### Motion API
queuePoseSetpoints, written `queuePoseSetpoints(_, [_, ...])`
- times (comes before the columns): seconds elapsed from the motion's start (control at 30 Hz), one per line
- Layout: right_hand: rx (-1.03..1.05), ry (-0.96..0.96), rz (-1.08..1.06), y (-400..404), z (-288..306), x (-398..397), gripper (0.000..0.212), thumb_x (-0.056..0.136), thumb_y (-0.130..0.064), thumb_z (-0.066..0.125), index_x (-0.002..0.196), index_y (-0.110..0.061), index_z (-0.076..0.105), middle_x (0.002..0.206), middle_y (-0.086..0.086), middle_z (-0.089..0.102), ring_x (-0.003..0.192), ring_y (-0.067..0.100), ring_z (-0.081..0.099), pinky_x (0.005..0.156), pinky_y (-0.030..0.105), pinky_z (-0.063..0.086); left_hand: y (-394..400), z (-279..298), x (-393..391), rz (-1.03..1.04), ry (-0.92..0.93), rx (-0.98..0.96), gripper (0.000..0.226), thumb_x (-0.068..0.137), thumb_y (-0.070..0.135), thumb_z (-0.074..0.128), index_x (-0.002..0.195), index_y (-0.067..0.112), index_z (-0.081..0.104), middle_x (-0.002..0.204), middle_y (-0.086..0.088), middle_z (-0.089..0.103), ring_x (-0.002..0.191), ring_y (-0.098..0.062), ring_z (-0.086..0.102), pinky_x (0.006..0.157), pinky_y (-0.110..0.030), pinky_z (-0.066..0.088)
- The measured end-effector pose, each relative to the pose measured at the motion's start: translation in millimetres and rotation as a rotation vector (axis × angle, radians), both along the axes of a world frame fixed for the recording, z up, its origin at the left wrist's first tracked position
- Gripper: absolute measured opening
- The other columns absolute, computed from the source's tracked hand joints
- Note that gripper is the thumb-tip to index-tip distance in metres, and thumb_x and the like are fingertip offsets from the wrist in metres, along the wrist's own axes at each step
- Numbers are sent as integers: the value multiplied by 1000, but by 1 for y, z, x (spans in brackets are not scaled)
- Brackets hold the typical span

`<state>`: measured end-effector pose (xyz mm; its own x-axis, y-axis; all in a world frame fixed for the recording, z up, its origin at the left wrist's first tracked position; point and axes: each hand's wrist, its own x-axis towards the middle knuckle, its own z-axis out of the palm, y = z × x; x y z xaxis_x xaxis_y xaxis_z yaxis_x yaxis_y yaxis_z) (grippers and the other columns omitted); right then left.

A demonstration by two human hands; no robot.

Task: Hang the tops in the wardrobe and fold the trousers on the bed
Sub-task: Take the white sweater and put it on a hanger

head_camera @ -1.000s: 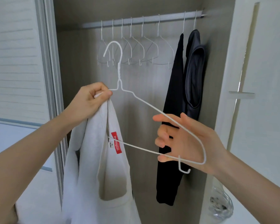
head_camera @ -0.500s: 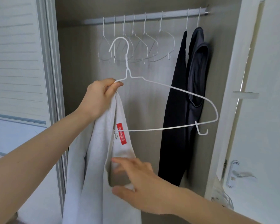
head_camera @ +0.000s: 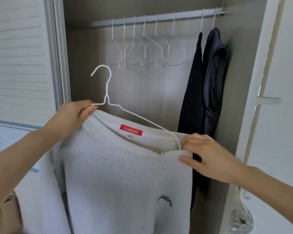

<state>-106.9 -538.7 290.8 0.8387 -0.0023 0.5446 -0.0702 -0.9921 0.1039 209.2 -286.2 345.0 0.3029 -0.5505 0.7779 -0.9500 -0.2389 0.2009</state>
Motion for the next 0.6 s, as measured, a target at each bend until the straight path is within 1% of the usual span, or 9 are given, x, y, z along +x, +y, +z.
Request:
queuePoseSetpoints(0.07, [37, -8, 84, 6, 8, 4, 36, 95, -50, 45, 78, -20, 56, 86, -9, 56, 96, 12, 52, 86, 29, 43, 0, -2, 5, 55, -32, -14, 44, 95, 48, 36, 101, 20, 69, 84, -6, 70, 76, -27, 62, 73, -40, 50])
queuePoseSetpoints(0.13, [55, -1, 165, 12, 16, 7, 36, 96, -45, 47, 74, -17, 55, 84, -7, 55, 96, 13, 52, 85, 28, 44, -2, -3, 12, 129, -51, -65, 39, 99, 41, 38, 104, 17, 67, 85, -9, 70, 75, -30, 62, 71, -37, 48])
queuePoseSetpoints(0.2, [-40, 16, 192, 14, 22, 10, 35, 96, -40, 49, 71, -16, 54, 84, -9, 54, 95, 12, 53, 89, 27, 43, -5, -4, 17, 170, -42, -110, 35, 101, 36, 40, 104, 13, 67, 86, -13, 70, 72, -29, 58, 70, -35, 43])
queuePoseSetpoints(0.3, [-134, 57, 149, 11, 29, 13, 38, 97, -38, 49, 69, -12, 53, 84, -6, 56, 92, 15, 54, 91, 31, 42, -6, -7, 21, 168, -12, -113, 34, 102, 34, 42, 102, 12, 69, 86, -12, 70, 73, -27, 56, 73, -33, 41])
queuePoseSetpoints(0.37, [-185, 63, 134, 7, 29, 12, 41, 97, -40, 46, 68, -13, 54, 87, -6, 59, 100, 15, 56, 99, 33, 39, -6, -7, 22, 168, 26, -137, 34, 102, 32, 42, 102, 13, 70, 89, -12, 70, 76, -26, 56, 76, -33, 41])
queuePoseSetpoints(0.47, [-289, 94, 148, 4, 21, 13, 41, 98, -42, 44, 68, -16, 55, 88, -14, 59, 118, 6, 51, 112, 33, 30, -8, -5, 22, 150, 161, -201, 32, 103, 30, 43, 104, 15, 72, 97, -9, 69, 85, -22, 53, 84, -31, 40])
queuePoseSetpoints(0.53, [-259, 104, 145, 2, 18, 14, 40, 97, -41, 48, 67, -15, 55, 91, -22, 50, 120, 4, 50, 113, 33, 29, -9, -7, 21, 141, 195, -196, 32, 103, 30, 43, 102, 18, 72, 94, -4, 66, 87, -20, 53, 86, -30, 39])
queuePoseSetpoints(0.57, [-224, 100, 144, 0, 19, 14, 39, 96, -39, 51, 67, -14, 55, 93, -22, 46, 119, 4, 50, 112, 33, 31, -9, -8, 20, 134, 188, -188, 31, 103, 30, 43, 101, 19, 72, 93, -1, 64, 87, -20, 54, 85, -30, 39])
queuePoseSetpoints(0.6, [-188, 96, 139, -1, 20, 13, 39, 96, -38, 52, 66, -13, 55, 94, -21, 47, 119, 5, 51, 111, 33, 33, -8, -9, 20, 117, 187, -187, 30, 103, 30, 44, 99, 20, 71, 91, 0, 64, 86, -19, 54, 85, -30, 39])
